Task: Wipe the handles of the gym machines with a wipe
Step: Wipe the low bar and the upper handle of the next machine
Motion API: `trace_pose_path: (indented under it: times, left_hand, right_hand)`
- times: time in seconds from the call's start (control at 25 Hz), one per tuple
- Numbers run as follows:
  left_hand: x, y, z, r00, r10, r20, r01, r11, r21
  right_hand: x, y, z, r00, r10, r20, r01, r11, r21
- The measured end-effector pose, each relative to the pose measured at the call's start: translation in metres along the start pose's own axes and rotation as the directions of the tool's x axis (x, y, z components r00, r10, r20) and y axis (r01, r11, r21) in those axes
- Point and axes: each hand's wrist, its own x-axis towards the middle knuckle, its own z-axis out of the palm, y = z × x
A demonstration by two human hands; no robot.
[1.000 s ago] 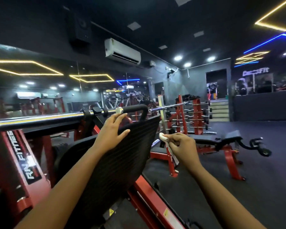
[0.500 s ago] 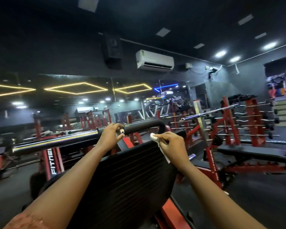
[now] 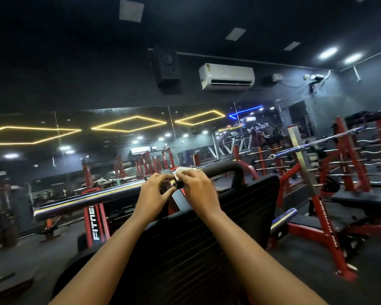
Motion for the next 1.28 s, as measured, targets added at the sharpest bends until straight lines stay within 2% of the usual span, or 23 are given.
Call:
trace_pose_path:
  times: [0.12, 0.2, 0.24, 0.32, 0.4, 0.44, 0.56, 0.64, 0.72, 0.92, 1.0, 1.04, 1.2, 1.28]
  left_hand:
    - [-0.002, 0.000, 0.002, 1.000, 0.009, -0.022, -0.009, 1.000, -0.010]
    - [-0.001, 0.000, 0.002, 1.000, -0.003, -0.026, 0.003, 1.000, -0.015]
    - [0.000, 0.000, 0.003, 1.000, -0.009, -0.026, 0.009, 1.000, -0.010]
    - [-0.001, 0.001, 0.002, 1.000, -0.017, -0.023, 0.017, 1.000, 0.005]
    - [0.001, 0.003, 0.001, 1.000, -0.020, -0.011, 0.020, 1.000, 0.023]
    - [0.002, 0.005, -0.001, 1.000, -0.019, 0.006, 0.018, 0.999, 0.045]
    - [0.013, 0.011, -0.008, 0.995, -0.013, 0.102, 0.000, 0.991, 0.130]
    - [0.019, 0.014, -0.011, 0.991, -0.032, 0.132, 0.014, 0.990, 0.138]
    - [0.021, 0.013, -0.010, 0.993, -0.061, 0.103, 0.050, 0.993, 0.109]
    - [0.018, 0.008, -0.006, 0.997, -0.051, 0.066, 0.048, 0.998, 0.044]
    - [0.018, 0.007, -0.007, 0.997, -0.042, 0.061, 0.041, 0.999, 0.013]
    - [0.018, 0.007, -0.006, 0.997, -0.042, 0.058, 0.041, 0.999, 0.002]
    - [0.013, 0.008, -0.008, 0.998, -0.040, 0.056, 0.041, 0.999, -0.024]
    - [0.012, 0.009, -0.011, 0.997, -0.036, 0.069, 0.038, 0.999, -0.037]
  right_hand:
    - [-0.010, 0.023, 0.013, 0.992, -0.123, -0.034, 0.121, 0.991, -0.066]
    - [-0.005, 0.046, 0.010, 0.988, -0.152, -0.028, 0.148, 0.982, -0.119]
    - [-0.003, 0.060, 0.006, 0.992, -0.122, -0.033, 0.115, 0.981, -0.156]
    - [0.002, 0.084, -0.006, 0.998, 0.033, -0.059, -0.042, 0.985, -0.167]
    - [0.004, 0.084, -0.010, 0.980, 0.180, -0.087, -0.186, 0.980, -0.070]
    - [0.005, 0.072, -0.008, 0.976, 0.196, -0.091, -0.198, 0.980, -0.018]
    - [-0.009, 0.032, 0.013, 0.995, 0.049, -0.082, -0.050, 0.999, -0.008]
    - [-0.017, 0.030, 0.021, 0.993, 0.027, -0.119, -0.025, 1.000, 0.017]
    - [-0.016, 0.049, 0.023, 0.983, 0.084, -0.166, -0.074, 0.995, 0.065]
    - [-0.008, 0.092, 0.012, 0.907, 0.340, -0.247, -0.328, 0.940, 0.088]
    - [-0.006, 0.082, 0.009, 0.850, 0.471, -0.237, -0.439, 0.881, 0.176]
    - [-0.008, 0.068, 0.013, 0.841, 0.495, -0.219, -0.450, 0.864, 0.224]
    - [-0.039, -0.003, 0.040, 0.924, 0.305, -0.229, -0.221, 0.918, 0.330]
    - [-0.041, 0.001, 0.045, 0.910, 0.286, -0.302, -0.181, 0.926, 0.332]
